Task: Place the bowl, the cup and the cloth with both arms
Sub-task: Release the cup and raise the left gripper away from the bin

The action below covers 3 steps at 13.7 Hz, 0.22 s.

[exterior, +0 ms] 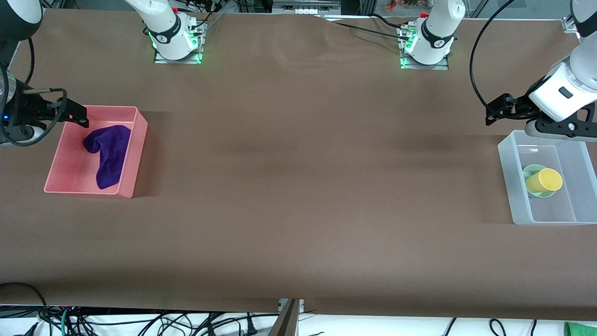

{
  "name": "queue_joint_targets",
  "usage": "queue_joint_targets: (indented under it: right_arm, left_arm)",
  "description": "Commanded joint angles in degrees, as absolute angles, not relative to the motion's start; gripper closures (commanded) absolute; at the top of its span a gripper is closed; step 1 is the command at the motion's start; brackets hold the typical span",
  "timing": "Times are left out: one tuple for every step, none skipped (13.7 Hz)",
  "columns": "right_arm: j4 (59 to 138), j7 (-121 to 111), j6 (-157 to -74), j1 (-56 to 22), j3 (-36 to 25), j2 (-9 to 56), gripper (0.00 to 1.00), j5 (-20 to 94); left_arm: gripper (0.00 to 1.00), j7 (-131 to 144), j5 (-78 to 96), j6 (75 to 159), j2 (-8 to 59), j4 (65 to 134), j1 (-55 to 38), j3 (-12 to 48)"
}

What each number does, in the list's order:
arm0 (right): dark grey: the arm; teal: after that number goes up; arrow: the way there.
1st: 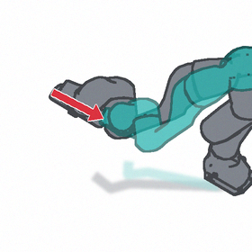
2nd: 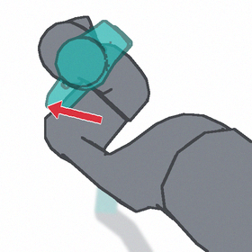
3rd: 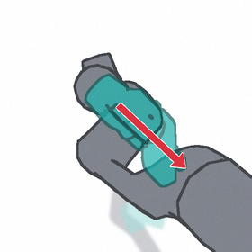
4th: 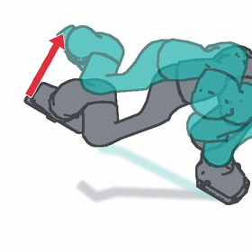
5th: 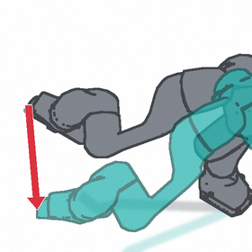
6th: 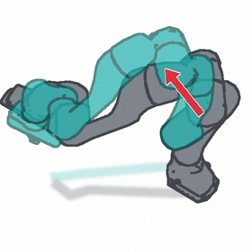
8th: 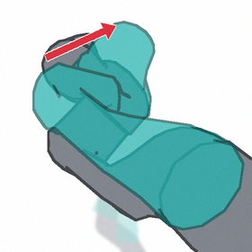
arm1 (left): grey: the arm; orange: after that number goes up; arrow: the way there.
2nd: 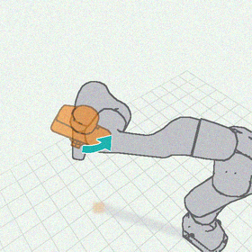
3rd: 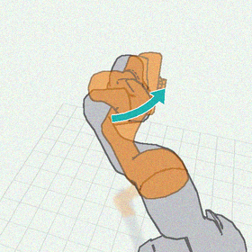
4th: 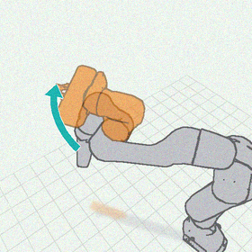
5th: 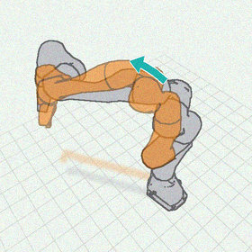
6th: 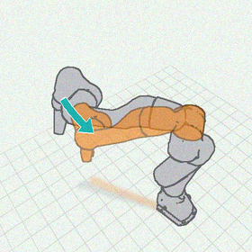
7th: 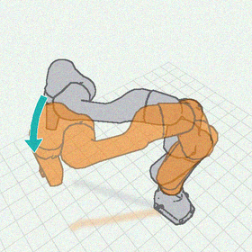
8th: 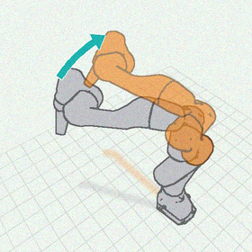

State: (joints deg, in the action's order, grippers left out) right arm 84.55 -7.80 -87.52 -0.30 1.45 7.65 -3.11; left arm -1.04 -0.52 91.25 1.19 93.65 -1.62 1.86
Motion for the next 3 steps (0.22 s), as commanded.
queue_joint_targets:
  right_arm:
    - [83.7, -7.7, -87.4, 0.1, 1.7, 7.8, 0.01, -3.6]
    - [83.7, -7.7, -87.4, 0.1, 1.7, 7.8, 0.01, -3.6]
    - [83.7, -7.7, -87.4, 0.1, 1.7, 7.8, 0.01, -3.6]
  left_arm:
    - [0.0, -0.5, 0.1, 92.5, -0.8, 95.8, -2.6, 0.9]
    - [0.0, -0.5, 0.1, 92.5, -0.8, 95.7, -2.7, 1.0]
    - [0.0, -0.5, 0.1, 92.5, -0.6, 95.7, -2.7, 0.9]
